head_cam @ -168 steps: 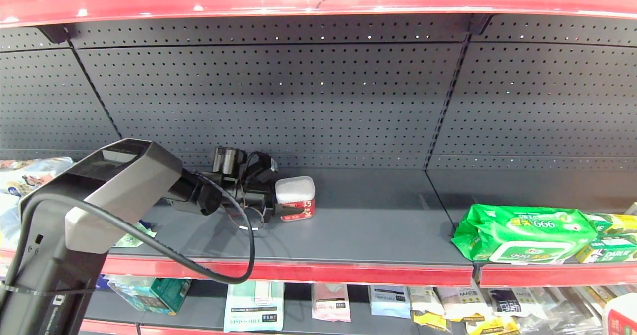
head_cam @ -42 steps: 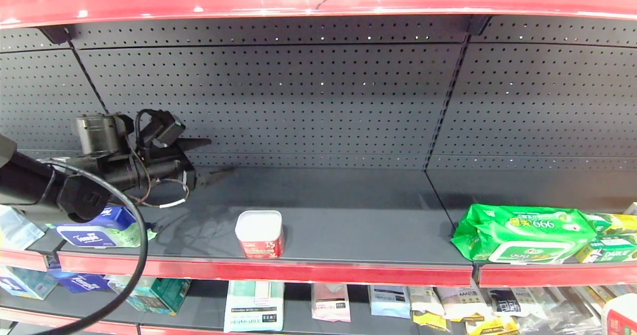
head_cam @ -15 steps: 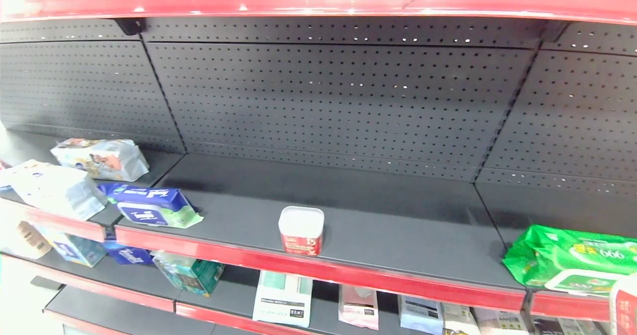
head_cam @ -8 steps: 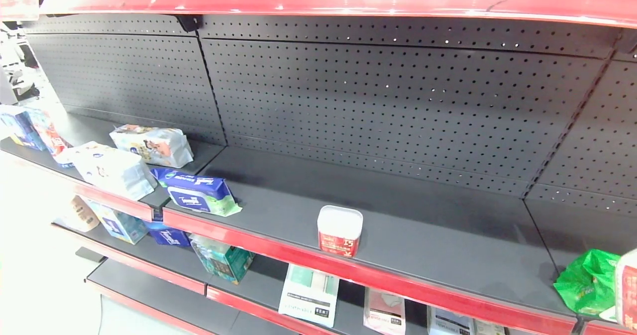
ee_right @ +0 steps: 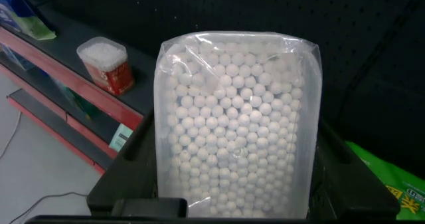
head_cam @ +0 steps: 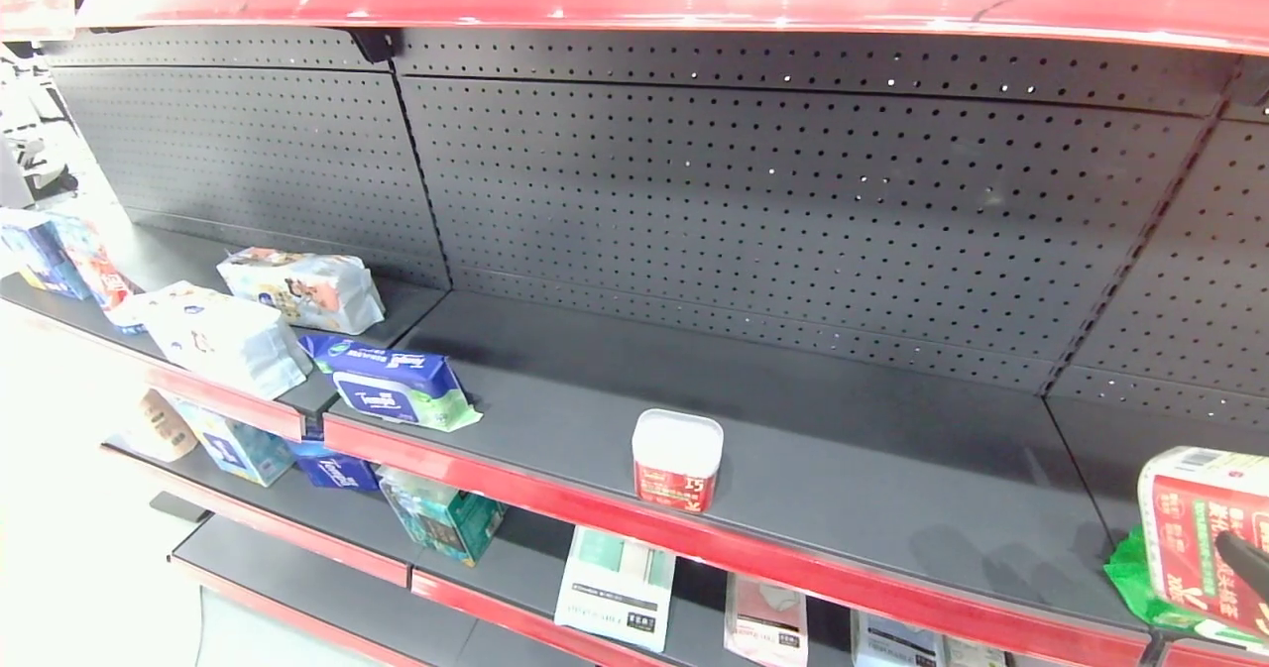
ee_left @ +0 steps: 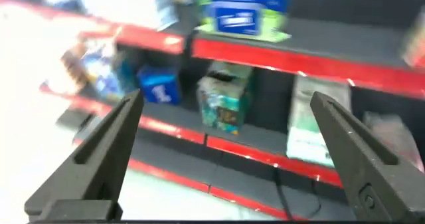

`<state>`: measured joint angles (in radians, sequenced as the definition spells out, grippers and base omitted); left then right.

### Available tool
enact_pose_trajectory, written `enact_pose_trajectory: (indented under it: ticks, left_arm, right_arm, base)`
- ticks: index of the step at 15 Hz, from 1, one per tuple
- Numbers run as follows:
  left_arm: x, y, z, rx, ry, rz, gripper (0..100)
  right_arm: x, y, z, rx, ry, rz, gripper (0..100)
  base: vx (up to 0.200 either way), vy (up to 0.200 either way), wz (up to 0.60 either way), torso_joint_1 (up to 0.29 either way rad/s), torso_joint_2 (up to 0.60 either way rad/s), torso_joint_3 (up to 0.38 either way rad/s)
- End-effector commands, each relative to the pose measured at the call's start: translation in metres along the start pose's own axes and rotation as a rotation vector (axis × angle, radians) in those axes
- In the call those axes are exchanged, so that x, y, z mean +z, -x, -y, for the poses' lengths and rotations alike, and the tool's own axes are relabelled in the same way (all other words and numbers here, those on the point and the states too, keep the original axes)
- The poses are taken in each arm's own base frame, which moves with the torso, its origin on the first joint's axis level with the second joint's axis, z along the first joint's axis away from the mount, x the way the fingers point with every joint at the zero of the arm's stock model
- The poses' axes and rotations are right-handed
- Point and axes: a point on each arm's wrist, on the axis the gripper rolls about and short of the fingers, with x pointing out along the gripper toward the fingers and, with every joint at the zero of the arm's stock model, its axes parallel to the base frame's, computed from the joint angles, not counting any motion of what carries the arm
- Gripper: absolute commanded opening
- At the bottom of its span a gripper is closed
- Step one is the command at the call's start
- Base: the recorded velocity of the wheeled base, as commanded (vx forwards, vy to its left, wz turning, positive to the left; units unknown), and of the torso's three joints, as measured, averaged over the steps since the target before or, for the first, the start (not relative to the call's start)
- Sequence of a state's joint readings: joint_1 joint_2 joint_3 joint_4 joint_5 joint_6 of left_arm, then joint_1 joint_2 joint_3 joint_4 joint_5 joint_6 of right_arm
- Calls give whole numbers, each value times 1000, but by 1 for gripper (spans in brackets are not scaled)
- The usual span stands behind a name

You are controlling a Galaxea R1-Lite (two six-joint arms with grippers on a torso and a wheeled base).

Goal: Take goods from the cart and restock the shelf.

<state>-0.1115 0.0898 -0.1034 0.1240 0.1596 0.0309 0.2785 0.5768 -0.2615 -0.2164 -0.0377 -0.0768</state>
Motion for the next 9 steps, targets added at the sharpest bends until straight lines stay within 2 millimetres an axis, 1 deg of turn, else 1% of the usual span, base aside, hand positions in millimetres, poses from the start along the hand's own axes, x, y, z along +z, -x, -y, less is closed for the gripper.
enact_pose_trajectory:
  ticks: [1,4,5,6,7,8,9]
  left_arm:
    - [-2,-2,0,86,39,-25,100]
    - [3,-6,3,200,54,-80,100]
    - [1,-6,3,197,57,-74,100]
    - [0,-3,4,141,58,-39,100]
    - [-3,6,5,-22,51,57,100]
    - [-7,7,7,-86,26,77,100]
    - [-10,4,7,-90,14,83,100]
  right_arm:
    - [0,-5,0,3,2,-25,0]
    - [-2,-5,0,4,3,-34,0]
    - [-2,-5,0,4,3,-34,0]
    - [-3,-5,0,4,3,-36,0]
    - [-3,-5,0,4,3,-36,0]
    - [-4,-5,-1,4,3,-37,0]
    - [-7,-4,-1,4,3,-37,0]
  base:
    - [0,0,0,0,0,0]
    - [0,0,0,0,0,0]
    - [0,0,0,0,0,0]
    - [0,0,0,0,0,0]
    - [0,0,0,0,0,0]
    - [0,0,0,0,0,0]
    - [0,0,0,0,0,0]
